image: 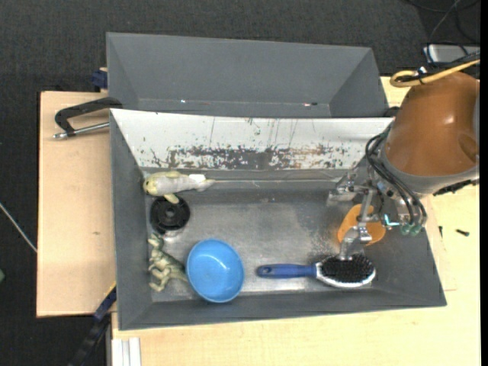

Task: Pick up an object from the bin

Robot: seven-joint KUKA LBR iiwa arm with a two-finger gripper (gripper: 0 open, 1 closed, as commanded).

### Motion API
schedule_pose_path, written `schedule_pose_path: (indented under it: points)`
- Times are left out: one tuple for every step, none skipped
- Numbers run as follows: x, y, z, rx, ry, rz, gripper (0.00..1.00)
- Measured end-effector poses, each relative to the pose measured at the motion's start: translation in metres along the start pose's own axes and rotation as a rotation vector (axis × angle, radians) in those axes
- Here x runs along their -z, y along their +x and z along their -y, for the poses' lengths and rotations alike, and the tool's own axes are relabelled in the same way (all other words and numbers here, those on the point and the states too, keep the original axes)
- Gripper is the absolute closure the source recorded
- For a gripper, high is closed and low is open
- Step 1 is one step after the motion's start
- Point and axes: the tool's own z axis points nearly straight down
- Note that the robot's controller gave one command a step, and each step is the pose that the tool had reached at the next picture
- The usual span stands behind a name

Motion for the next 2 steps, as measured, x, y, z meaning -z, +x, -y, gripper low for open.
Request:
schedule_pose_path:
  points:
    - [-0.1196, 0.0123, 0.0481, 0.078, -0.005, -0.010, 0.00]
    - [-0.1174, 0.0125, 0.0492, 0.081, 0.000, -0.009, 1.00]
